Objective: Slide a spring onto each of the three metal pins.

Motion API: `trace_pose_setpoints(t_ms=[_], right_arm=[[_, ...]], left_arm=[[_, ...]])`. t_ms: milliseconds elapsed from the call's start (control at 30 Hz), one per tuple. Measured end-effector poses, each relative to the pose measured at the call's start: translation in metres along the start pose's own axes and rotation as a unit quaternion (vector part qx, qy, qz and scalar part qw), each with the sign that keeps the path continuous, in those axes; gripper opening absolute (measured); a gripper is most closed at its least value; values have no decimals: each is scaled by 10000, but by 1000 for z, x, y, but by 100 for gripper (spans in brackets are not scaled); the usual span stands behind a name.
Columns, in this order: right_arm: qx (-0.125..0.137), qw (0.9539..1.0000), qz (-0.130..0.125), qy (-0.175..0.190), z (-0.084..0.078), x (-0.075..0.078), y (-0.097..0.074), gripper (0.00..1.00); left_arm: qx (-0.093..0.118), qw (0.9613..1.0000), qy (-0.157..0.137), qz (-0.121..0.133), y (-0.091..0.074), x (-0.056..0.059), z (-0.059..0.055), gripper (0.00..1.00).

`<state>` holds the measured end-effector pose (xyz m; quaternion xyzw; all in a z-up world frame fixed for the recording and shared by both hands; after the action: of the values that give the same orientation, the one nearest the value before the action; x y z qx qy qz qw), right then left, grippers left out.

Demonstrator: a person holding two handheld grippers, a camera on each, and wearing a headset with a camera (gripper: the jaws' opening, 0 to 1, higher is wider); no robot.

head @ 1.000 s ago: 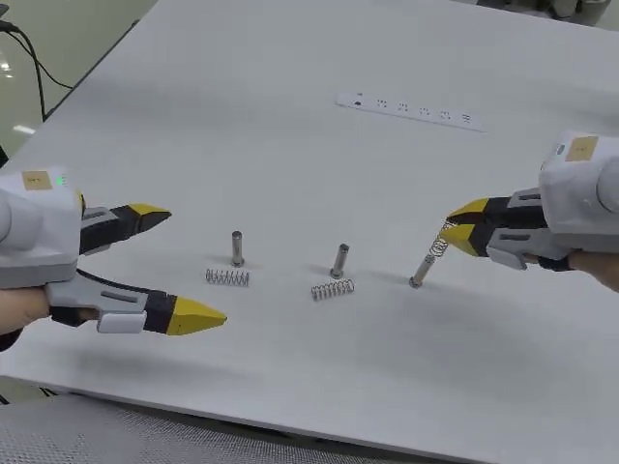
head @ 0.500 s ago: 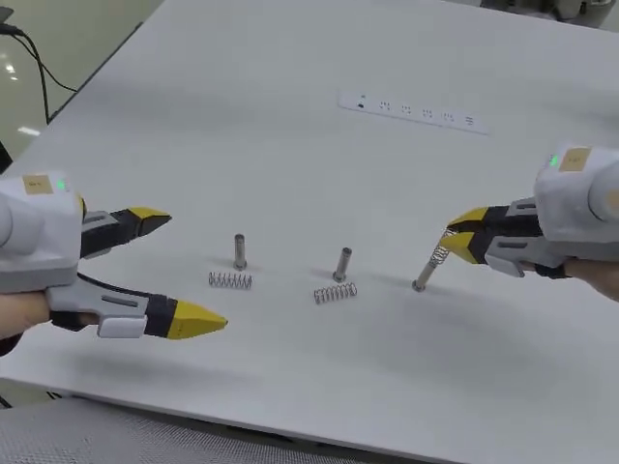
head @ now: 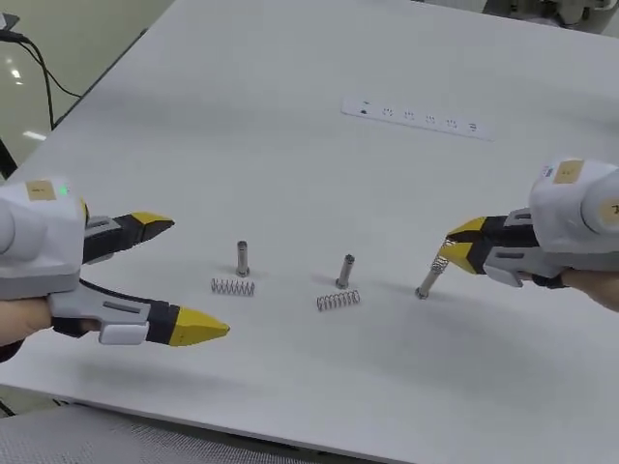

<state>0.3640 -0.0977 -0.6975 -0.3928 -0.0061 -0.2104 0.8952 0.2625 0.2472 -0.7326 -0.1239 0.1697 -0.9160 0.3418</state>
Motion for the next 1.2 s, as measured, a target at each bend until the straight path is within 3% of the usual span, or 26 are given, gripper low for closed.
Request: trace_pose_setpoints(t_ms=[433,1200], right_arm=[[-120,9999,42,47,-9,-1,9,7],[-647,9976,256,-1,-34,-12,31,7]], left_arm=[[1,10000,-20,0,0,0,-1,98],[-6,10000,-41,-6,0,2,-4,97]])
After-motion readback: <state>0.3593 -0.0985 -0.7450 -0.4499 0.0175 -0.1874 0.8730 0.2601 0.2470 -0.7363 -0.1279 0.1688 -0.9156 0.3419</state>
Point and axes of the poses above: the centre of the closed fingertips' face, and the gripper's own axes: y roughly forward along the fingers, x roughly to its right, z roughly out of its top, the point moved 9 cm from there along -y, roughly backward along the fingers, and after that the axes turned 3 degrees about y, right-handed, at the moved point
